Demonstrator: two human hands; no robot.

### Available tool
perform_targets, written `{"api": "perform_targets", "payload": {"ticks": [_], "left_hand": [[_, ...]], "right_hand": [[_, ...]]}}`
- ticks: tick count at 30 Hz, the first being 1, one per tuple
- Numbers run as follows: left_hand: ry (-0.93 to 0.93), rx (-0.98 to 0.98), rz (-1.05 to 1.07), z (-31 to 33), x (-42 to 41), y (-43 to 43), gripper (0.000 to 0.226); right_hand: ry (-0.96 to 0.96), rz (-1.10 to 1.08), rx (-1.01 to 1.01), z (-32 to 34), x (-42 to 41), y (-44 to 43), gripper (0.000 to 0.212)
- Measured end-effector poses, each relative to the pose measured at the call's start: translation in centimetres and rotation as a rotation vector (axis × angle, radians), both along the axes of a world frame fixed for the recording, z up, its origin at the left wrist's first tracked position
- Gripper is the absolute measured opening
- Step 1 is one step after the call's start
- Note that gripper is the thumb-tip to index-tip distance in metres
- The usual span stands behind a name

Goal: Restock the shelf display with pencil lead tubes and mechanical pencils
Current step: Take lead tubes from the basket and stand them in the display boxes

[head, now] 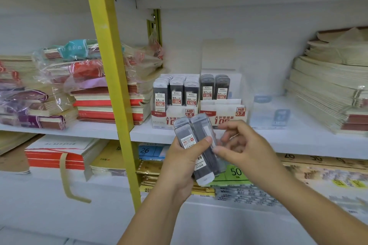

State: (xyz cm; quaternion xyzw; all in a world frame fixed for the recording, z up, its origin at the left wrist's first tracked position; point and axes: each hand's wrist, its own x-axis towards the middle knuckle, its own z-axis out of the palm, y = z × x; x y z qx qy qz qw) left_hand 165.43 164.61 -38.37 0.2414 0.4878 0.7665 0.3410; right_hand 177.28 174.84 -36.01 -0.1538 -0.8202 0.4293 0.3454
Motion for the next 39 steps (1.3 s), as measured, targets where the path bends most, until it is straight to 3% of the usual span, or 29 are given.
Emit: {"api": "perform_targets", "payload": {"ticks": [4, 8, 16, 25, 30, 35, 39], "left_hand": [[-0.057, 0.012, -0.037, -0.3, 0.6, -0.6, 0.047], [-0.077, 0.013, -0.059, -0.4, 0.6, -1.1, 0.037], [-0.018, -0.045, 0.038, -0.9, 1.1, -0.8, 0.030], [-0.018, -0.037, 0.103, -0.7, 0.4, -0.8, 0.027], [0.001, -0.044, 0.121, -0.6, 0.1, -0.7, 0.027], [-0.010, -0.019, 0.098, 0.0, -0.5, -0.6, 0.028], [-0.039, 0.048, 0.118, 0.7, -1.6, -0.5, 0.026]], "right_hand": [[0.013, 0.029, -0.071, -1.3, 0.0, 0.2, 0.044], [0.039, 0.047, -0.157, -1.7, 0.7, 0.8, 0.050], [0.070, 0.003, -0.150, -2.3, 0.6, -0.8, 0.025], [-0.006, 0.026, -0.299, -2.3, 0.7, 0.1, 0.026], [0.051, 0.044, -0.346, -2.1, 0.6, 0.3, 0.036], [0.122, 0.004, -0.203, 1.1, 0.6, 1.1, 0.076], [0.308, -0.101, 0.104, 7.4, -0.3, 3.7, 0.056]]}}
